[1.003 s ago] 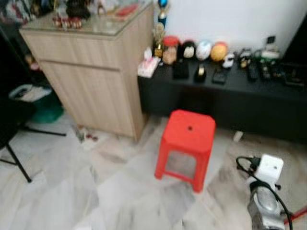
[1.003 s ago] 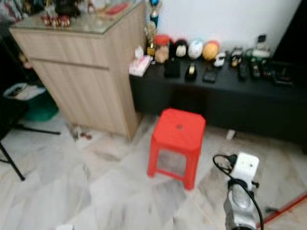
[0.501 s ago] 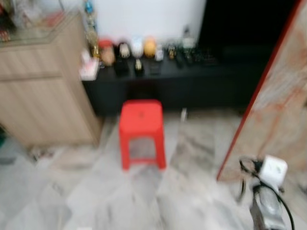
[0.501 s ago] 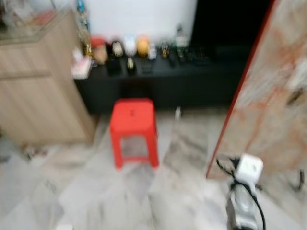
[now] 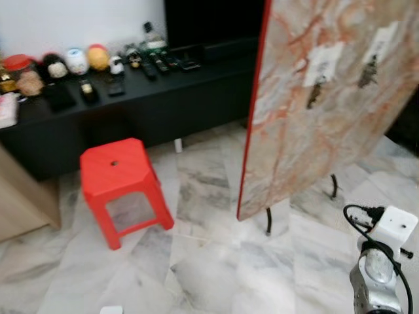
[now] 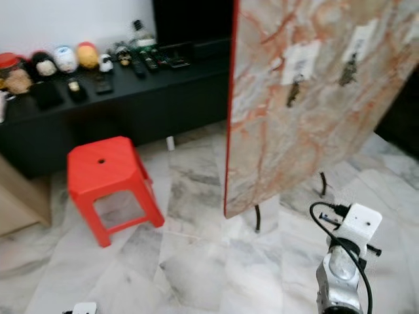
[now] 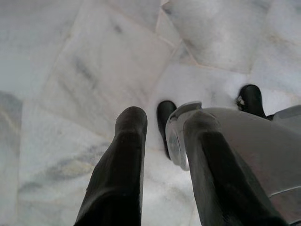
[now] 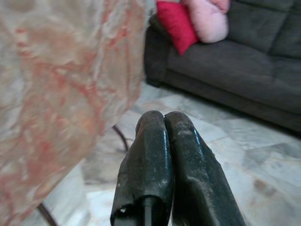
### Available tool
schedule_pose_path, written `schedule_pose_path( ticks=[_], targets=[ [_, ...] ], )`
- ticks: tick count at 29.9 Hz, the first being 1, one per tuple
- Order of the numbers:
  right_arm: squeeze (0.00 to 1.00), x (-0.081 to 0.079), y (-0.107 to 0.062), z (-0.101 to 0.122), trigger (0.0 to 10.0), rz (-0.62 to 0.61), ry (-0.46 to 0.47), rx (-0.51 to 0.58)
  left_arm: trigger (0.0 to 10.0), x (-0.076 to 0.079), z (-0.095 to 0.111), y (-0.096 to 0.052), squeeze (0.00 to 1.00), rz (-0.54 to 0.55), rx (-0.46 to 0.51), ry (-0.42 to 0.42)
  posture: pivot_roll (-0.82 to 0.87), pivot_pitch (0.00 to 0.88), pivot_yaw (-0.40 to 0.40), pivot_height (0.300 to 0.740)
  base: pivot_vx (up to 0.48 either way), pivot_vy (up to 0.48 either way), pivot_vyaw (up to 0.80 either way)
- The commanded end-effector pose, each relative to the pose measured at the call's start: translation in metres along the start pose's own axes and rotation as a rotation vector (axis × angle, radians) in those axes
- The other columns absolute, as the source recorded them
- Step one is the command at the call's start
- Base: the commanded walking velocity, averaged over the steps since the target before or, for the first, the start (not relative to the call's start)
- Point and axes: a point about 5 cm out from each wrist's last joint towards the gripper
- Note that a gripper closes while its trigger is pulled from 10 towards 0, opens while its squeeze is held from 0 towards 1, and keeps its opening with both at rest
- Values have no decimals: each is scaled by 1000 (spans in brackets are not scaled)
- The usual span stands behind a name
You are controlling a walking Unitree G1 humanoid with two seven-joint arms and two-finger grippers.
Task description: Hang keys on a hook
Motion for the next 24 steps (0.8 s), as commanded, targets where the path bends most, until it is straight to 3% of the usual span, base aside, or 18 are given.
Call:
schedule_pose_path(
  ticks=[1,3,10,16,20,24],
  targets=[
    [0,-1,-5,-3,10000,-4,-7,-11,10000,1,-6,-1,0,-10,-26,7,-90,86,-8,740,0,0,-800],
    [0,-4,-6,-2,10000,7,-9,-12,10000,2,-6,-1,0,-11,-25,7,-90,86,-8,740,0,0,-800],
    [0,-10,-15,-21,10000,80,-63,-118,10000,3,-6,-1,0,-8,-19,2,-88,85,-10,740,0,0,0],
    [0,-13,-28,-52,10000,156,-105,-274,10000,5,-6,-1,0,-15,-23,14,-94,85,-10,740,0,0,0],
    [0,-9,-48,-88,10000,228,-163,-479,10000,7,-6,0,0,-15,-27,40,-85,83,-12,740,0,0,0],
    [0,-9,-55,-96,10000,236,-161,-529,10000,7,-6,0,0,-13,-27,40,-83,83,-12,740,0,-68,0]
  ],
)
Point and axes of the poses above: a point about 5 cm out from each wrist's last joint towards the gripper, its own y axis pointing out of the wrist towards the gripper, its own z axis along the axis of the wrist's last joint, x = y × z, and after that the axes turned 5 degrees about y, right-handed
